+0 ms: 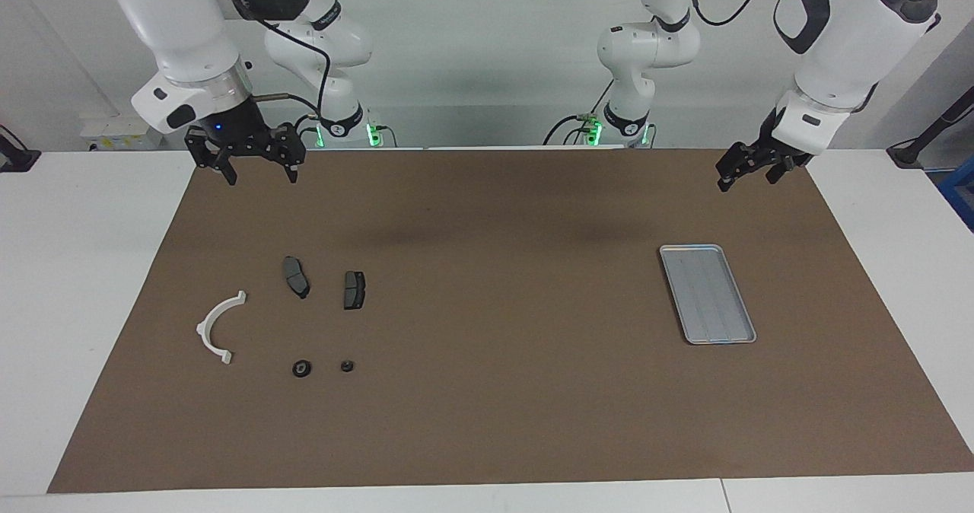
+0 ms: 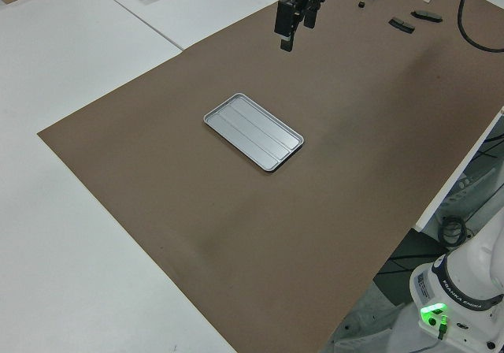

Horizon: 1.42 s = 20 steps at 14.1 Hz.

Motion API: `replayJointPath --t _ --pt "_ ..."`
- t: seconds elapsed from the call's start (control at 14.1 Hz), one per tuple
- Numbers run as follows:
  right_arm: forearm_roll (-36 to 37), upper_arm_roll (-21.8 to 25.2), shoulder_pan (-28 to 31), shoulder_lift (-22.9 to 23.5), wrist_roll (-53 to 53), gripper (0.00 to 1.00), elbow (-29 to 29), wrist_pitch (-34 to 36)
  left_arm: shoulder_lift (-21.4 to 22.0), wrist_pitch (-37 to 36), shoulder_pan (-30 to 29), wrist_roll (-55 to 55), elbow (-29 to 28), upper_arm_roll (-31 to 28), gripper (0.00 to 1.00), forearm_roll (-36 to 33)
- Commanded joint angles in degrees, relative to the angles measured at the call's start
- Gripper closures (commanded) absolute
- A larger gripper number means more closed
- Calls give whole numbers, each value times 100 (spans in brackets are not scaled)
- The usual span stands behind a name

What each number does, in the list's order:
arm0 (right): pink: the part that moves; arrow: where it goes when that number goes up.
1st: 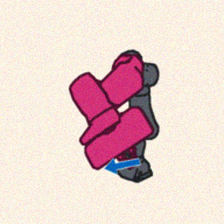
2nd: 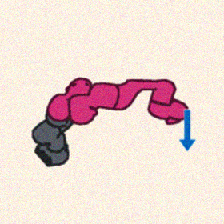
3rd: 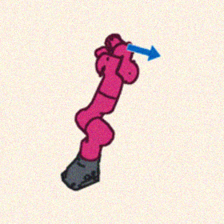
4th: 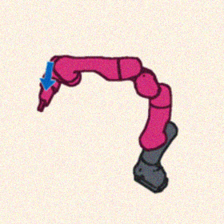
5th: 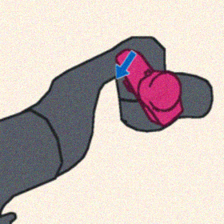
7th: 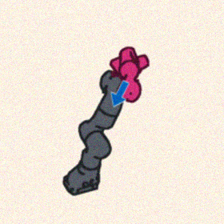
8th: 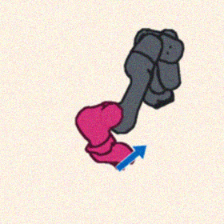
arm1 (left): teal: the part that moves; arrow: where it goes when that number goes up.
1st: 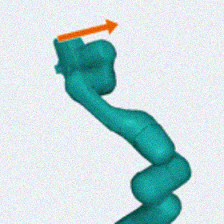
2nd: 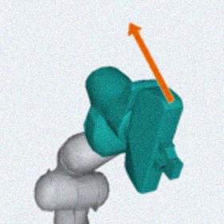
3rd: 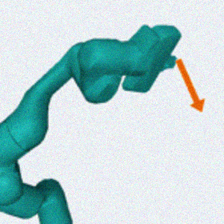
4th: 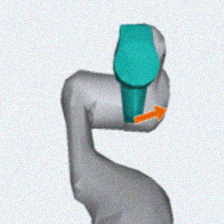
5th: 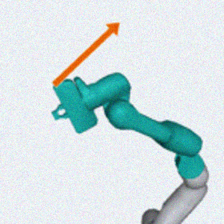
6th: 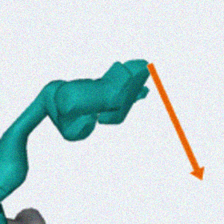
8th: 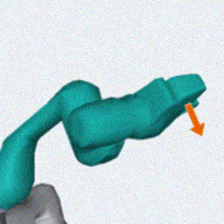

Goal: Pick bearing gear from pile to tray
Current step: 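Reach the right gripper toward the small dark ring near the pads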

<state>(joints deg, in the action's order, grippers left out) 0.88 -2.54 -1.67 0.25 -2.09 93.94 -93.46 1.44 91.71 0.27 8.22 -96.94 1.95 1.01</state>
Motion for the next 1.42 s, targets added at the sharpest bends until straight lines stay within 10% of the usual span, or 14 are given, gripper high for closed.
replayJointPath --t 0.0,0.78,1.35 --pt "122 -18 -184 570 -141 0 90 -574 22 -74 -36 -4 0 42 0 -66" --pt "492 -10 -519 3338 -1635 0 -980 -2123 22 -74 -36 -4 0 42 0 -66" --pt "659 -1 -545 4307 -1838 0 -1957 -2317 22 -74 -36 -4 0 42 0 -66"
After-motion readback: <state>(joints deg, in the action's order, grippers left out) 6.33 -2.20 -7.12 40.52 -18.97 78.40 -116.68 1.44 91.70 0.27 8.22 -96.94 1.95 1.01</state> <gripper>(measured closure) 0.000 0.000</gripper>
